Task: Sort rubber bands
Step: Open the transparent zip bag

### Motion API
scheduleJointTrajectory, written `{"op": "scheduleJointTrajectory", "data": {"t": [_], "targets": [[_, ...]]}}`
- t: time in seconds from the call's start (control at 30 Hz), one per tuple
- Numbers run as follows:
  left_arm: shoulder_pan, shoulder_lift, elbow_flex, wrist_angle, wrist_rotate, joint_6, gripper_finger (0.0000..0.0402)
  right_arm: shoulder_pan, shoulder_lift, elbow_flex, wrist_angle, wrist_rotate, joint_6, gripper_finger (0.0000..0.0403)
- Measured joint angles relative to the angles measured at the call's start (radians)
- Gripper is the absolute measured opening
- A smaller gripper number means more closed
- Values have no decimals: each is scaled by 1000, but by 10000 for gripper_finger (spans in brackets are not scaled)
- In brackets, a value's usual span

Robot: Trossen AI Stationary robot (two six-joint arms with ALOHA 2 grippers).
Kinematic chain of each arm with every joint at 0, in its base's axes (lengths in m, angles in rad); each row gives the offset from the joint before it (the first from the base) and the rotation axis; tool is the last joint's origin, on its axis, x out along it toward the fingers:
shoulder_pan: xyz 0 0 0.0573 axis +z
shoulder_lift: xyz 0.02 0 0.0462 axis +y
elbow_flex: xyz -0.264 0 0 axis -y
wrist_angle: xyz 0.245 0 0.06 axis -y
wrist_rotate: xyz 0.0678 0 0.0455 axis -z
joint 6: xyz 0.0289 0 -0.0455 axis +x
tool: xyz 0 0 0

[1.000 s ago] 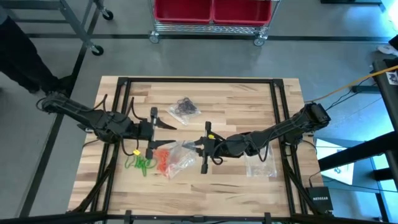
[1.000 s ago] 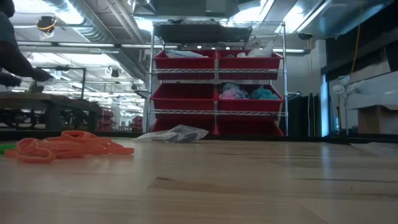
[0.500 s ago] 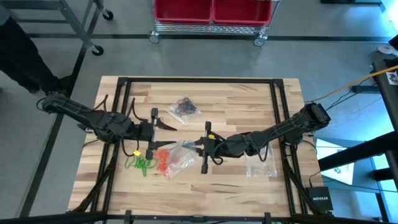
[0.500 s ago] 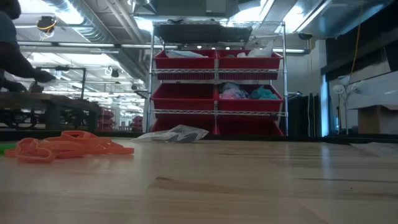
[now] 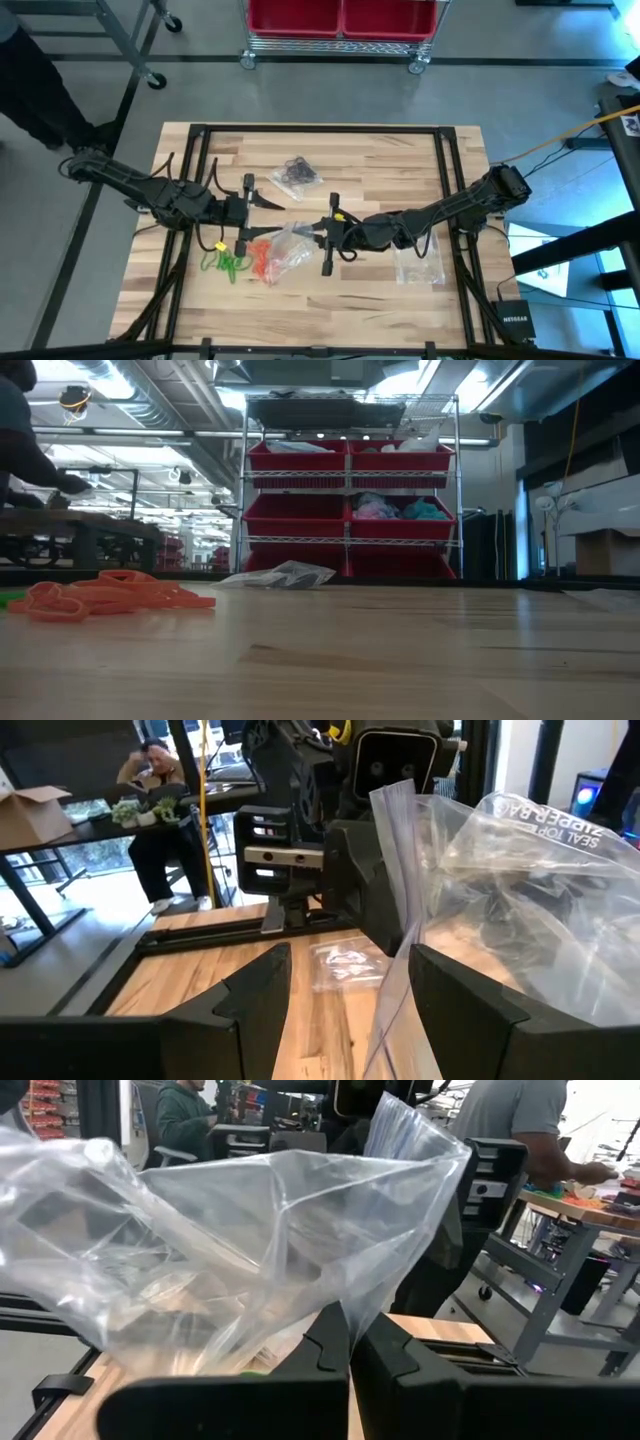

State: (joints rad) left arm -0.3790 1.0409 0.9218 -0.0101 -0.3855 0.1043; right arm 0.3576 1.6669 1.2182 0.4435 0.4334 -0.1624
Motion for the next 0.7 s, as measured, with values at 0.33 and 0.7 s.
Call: {"op": "scheduleJointTrajectory", "data": {"t": [0.33,0.7], "targets": [[0,0,0,0,16,-23,198,0,0,0,0,2,0,0],[2,2,0,-6,-10,2,198,0,0,0,2,-23,0,0]]}}
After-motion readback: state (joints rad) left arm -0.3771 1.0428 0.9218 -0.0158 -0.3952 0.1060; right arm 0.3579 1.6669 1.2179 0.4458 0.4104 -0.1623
